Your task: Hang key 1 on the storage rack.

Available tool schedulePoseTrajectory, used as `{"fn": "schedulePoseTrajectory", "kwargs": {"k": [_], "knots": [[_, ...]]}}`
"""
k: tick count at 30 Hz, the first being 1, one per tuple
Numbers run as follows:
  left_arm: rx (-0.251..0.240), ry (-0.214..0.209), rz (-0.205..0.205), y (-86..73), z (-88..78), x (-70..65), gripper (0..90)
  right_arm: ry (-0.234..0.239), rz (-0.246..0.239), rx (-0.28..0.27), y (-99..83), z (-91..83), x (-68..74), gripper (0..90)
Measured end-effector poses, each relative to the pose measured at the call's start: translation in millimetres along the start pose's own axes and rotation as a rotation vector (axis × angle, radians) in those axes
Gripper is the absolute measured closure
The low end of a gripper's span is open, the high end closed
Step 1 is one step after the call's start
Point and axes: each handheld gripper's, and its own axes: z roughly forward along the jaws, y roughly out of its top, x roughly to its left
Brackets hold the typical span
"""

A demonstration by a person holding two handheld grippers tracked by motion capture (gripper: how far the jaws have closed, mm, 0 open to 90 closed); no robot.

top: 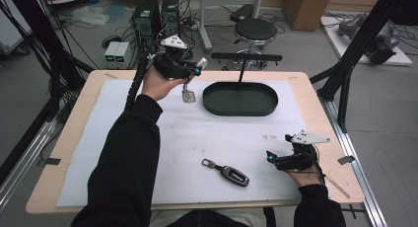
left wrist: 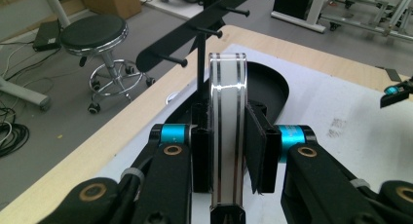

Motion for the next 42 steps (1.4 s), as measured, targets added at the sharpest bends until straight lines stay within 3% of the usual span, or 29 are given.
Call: {"fn": "schedulePoseTrajectory", "kwargs": {"k": [6,10,13,21,26,35,42], "knots": [[-0.021,0.034,-0.009,10.0,17.4,1.2,74.5,0.002,0.007,-0.007,-1.0,-0.6,-1.0,0.8],[0.002,0.069,0.011,15.0,31.6,-4.3,74.5,0.013,0.004,-0.011,0.2,1.6,-1.1,0.8],[-0.015,0.097,0.017,19.4,39.4,-6.3,74.5,0.023,0.002,-0.007,1.4,4.4,0.1,0.8],[-0.076,0.137,-0.021,34.1,58.5,-3.7,74.5,0.026,0.000,-0.013,1.8,4.4,0.0,0.8],[-0.060,0.170,-0.005,44.3,71.8,-4.0,74.5,0.024,-0.002,-0.018,2.0,5.5,-1.6,0.8],[-0.100,0.156,-0.058,47.4,96.0,2.9,74.5,0.019,0.009,-0.021,0.8,2.9,-2.5,0.8],[-0.116,0.151,-0.050,54.5,105.7,0.4,74.5,0.012,0.015,-0.015,-1.7,0.2,-2.7,0.9]]}}
